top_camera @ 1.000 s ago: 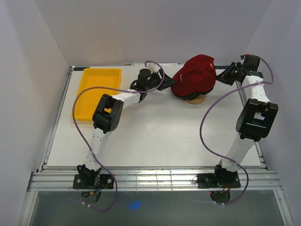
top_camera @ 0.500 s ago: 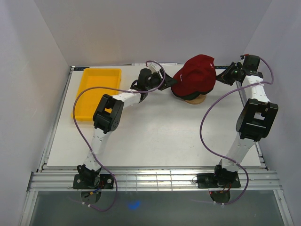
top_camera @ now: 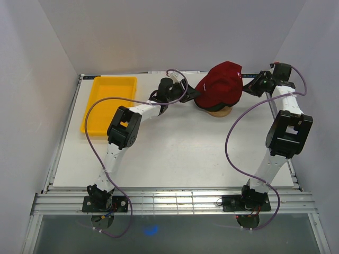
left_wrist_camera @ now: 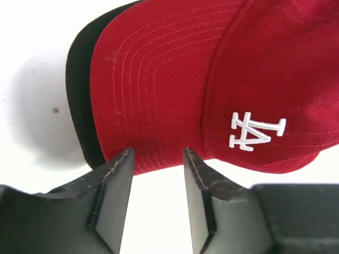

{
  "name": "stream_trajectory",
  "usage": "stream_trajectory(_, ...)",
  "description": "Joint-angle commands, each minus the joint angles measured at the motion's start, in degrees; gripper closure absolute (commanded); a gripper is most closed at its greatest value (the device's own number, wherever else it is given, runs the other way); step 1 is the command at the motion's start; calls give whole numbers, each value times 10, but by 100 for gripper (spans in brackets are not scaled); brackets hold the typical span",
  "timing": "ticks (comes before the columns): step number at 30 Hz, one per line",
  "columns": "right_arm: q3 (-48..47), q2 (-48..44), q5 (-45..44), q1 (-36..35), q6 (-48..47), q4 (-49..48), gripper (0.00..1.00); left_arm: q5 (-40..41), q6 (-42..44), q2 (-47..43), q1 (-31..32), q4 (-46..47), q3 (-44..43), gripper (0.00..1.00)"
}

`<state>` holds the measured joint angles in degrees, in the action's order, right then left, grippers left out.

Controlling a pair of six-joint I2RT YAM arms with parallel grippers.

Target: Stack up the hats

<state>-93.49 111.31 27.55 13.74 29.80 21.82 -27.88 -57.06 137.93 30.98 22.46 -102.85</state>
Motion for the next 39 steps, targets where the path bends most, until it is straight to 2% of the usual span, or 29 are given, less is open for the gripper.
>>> stream_trajectory(1,10,37,-42,2,-15,16,92,6,5,-6,7,-25,-19,49)
stream_trajectory(6,2,50,-49,1,-10,13,92,9,19,-16,7,-42,-14,61)
stream_trajectory(8,-5,45,-51,1,-10,15,91,12,26,-29,7,-47,-8,62)
stream_trajectory(10,-12,38,-55,1,-9,9,81,16,38,-42,7,-50,11,63)
stream_trajectory(12,-28,34,-62,1,-8,16,78,19,51,-69,4,-56,33,63)
stream_trajectory(17,-97,44,-58,2,3,35,65,26,84,-128,-5,-71,77,64)
stream_trajectory(24,-150,56,-46,2,13,38,45,38,136,-184,-7,-118,75,68)
stream_trajectory(29,-187,80,-21,2,19,38,41,55,163,-183,-8,-160,36,68)
stream_trajectory(35,-187,53,-70,3,7,33,37,62,172,-145,-9,-190,-50,64)
stream_trajectory(36,-182,46,-73,7,7,35,37,62,175,-137,-10,-194,-63,60)
stream_trajectory(37,-177,31,-73,9,8,34,37,64,179,-129,-10,-198,-78,51)
stream_trajectory(39,-165,13,-76,14,10,30,36,70,191,-99,-12,-215,-130,45)
